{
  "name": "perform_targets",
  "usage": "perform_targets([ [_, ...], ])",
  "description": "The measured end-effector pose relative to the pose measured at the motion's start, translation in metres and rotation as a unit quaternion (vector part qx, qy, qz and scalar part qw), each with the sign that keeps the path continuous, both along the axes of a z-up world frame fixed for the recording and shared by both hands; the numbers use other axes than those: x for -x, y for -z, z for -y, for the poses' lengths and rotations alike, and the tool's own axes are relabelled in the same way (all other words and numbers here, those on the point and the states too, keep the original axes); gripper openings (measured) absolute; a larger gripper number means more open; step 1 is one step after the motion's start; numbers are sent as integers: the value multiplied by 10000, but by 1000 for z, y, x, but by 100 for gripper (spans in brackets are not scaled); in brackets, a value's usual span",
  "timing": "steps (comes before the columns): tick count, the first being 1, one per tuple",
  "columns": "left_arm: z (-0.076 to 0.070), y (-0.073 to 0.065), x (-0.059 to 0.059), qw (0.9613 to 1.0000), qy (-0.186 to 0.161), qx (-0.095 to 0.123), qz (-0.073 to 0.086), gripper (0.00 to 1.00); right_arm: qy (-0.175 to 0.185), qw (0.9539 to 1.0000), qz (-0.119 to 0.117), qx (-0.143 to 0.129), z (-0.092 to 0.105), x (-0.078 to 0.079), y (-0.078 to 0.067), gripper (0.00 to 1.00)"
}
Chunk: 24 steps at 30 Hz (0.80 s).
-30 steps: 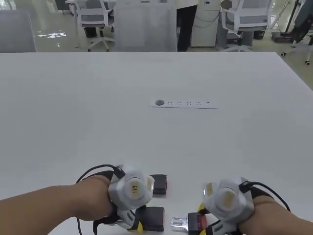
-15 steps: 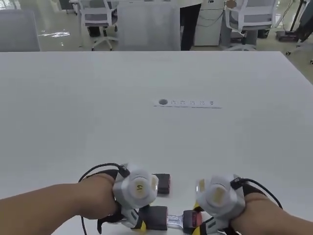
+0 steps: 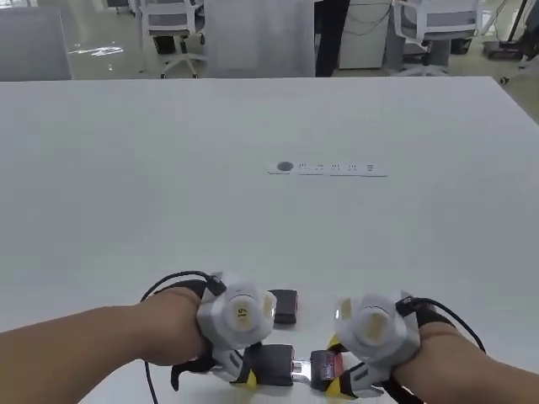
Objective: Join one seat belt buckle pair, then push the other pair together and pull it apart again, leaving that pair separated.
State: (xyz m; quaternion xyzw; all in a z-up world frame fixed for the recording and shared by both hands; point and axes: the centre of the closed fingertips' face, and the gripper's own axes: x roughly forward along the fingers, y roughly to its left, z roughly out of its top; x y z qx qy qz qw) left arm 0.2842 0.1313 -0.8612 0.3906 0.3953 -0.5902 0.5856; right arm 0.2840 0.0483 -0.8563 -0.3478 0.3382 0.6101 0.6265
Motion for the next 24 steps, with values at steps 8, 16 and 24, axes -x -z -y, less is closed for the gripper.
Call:
perform_targets([
  [8,1,2,-1,10000,46,-33,-5,32,107,9999,1,34,-3,0,0,31],
  [16,1,2,1,10000,60,-67,32,32,5,10000,-25,-18,-12,1,0,31],
  [24,1,1,1,9999,27,-137,69,32,137,9998,-49,-126,-19,0,-2,30],
])
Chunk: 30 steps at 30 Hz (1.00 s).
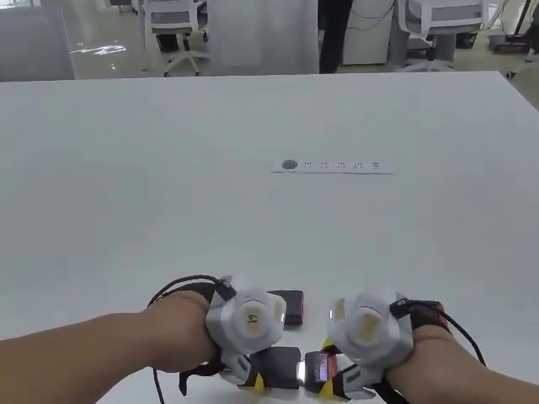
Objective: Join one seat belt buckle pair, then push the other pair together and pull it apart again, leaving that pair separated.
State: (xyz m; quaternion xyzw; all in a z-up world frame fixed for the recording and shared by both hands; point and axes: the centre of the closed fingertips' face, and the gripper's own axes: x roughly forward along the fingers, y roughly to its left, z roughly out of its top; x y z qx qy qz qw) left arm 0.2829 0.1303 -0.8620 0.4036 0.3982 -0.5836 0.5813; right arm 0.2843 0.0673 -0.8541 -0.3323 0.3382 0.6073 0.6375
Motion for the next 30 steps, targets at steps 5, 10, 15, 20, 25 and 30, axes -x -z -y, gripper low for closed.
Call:
perform_targets([
  [5,0,0,1,10000,23,46,-8,32,70,10000,-16,-56,-1,0,-1,31],
  [10,-2,-1,2,10000,70,61,16,32,-31,9999,93,27,0,3,0,31],
  [15,-4,-3,0,9993,-150,338,-39,31,-56,9999,123,18,2,3,0,30],
  [20,-4,-3,0,9993,-160,323,-84,31,-25,10000,56,15,3,4,1,30],
  [25,-4,-3,0,9993,-176,299,-118,31,-18,10000,57,41,3,6,2,30],
  [30,-5,-2,-1,9994,-182,275,-114,31,-54,9999,73,47,4,6,1,30],
])
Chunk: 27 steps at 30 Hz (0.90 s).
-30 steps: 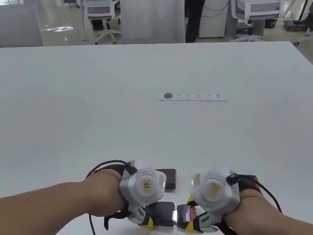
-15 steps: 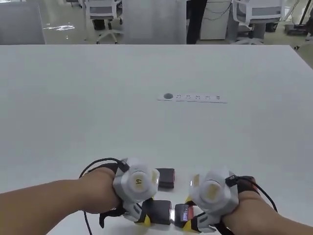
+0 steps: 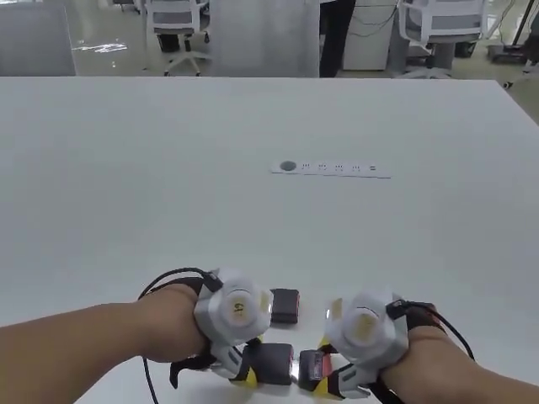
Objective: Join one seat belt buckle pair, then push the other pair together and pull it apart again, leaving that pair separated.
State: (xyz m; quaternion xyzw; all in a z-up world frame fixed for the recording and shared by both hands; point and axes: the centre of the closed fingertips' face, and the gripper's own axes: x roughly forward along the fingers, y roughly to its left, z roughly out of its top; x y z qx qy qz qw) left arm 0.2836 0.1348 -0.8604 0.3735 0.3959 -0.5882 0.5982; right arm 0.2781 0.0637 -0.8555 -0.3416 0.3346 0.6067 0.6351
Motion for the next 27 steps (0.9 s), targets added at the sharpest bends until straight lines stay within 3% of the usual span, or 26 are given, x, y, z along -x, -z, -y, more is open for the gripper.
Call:
perform_targets([
  [11,1,0,0,10000,3,-17,43,31,21,10000,-25,-65,0,-2,0,31],
  [18,1,2,0,9999,-21,-158,50,32,14,10000,-15,-85,-1,-2,1,32],
  [27,2,1,1,9999,-66,-115,72,33,-104,9999,53,-82,-1,-4,0,33],
])
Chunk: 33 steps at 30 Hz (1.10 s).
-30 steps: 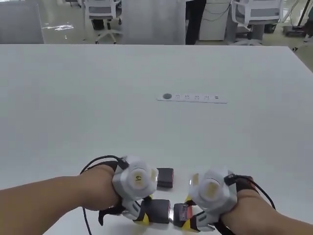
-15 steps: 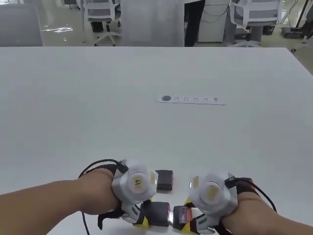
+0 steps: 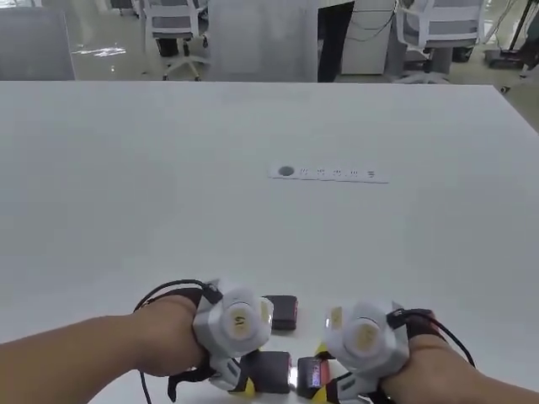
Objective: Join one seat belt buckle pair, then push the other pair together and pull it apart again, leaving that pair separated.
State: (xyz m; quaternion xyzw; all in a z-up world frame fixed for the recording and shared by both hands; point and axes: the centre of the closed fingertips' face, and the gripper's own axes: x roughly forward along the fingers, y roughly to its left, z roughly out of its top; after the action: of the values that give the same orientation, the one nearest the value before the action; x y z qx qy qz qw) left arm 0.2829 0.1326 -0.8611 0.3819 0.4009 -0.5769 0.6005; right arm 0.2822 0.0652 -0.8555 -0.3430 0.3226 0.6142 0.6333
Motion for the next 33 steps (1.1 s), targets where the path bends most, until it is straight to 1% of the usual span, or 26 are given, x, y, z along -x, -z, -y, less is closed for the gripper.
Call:
perform_targets([
  [1,0,0,0,10000,-69,-20,-23,33,-21,10000,26,-11,0,0,0,33],
  [5,0,1,-1,9999,-98,-57,-15,34,-55,9999,80,-26,0,0,0,34],
  [8,-1,1,-1,10000,-61,-22,4,34,-70,9999,98,-19,0,-1,-1,34],
  [9,-1,1,-1,10000,-50,12,8,34,-62,9999,95,-34,-1,-2,-1,34],
  [12,-3,0,-3,9998,-192,45,10,34,20,9999,12,-111,-1,-2,-3,34],
  [13,-4,0,-3,9998,-176,52,40,34,32,9999,10,-121,-1,-2,-4,34],
  [16,-4,-6,-5,9997,-165,126,134,36,80,9998,-7,-166,0,0,-8,34],
  [17,-2,-10,-7,9994,-221,228,163,37,95,9997,-13,-209,0,0,-10,34],
  [18,-1,-13,-7,9991,-266,276,156,37,115,9997,-20,-227,-1,1,-12,35],
  [20,-1,-18,-8,9990,-290,313,154,38,132,9996,-42,-252,-1,2,-14,35],
  [22,-2,-22,-9,9990,-297,286,172,39,106,9995,-48,-286,-1,4,-16,35],
  [24,-3,-26,-11,9987,-337,301,218,41,91,9995,-64,-308,-1,5,-19,35],
  [27,-4,-31,-15,9981,-443,370,211,44,118,9993,-36,-365,-1,2,-24,34],
  [30,-4,-34,-21,9976,-487,400,271,43,151,9991,-6,-400,2,-1,-27,34],
  [31,-5,-34,-23,9976,-507,391,277,43,161,9991,-8,-399,4,-2,-27,34],
  [32,-6,-33,-26,9974,-563,333,296,43,147,9991,-2,-389,7,-3,-27,34],
  [33,-7,-32,-29,9973,-569,316,339,43,137,9992,11,-371,10,-3,-26,35],
])
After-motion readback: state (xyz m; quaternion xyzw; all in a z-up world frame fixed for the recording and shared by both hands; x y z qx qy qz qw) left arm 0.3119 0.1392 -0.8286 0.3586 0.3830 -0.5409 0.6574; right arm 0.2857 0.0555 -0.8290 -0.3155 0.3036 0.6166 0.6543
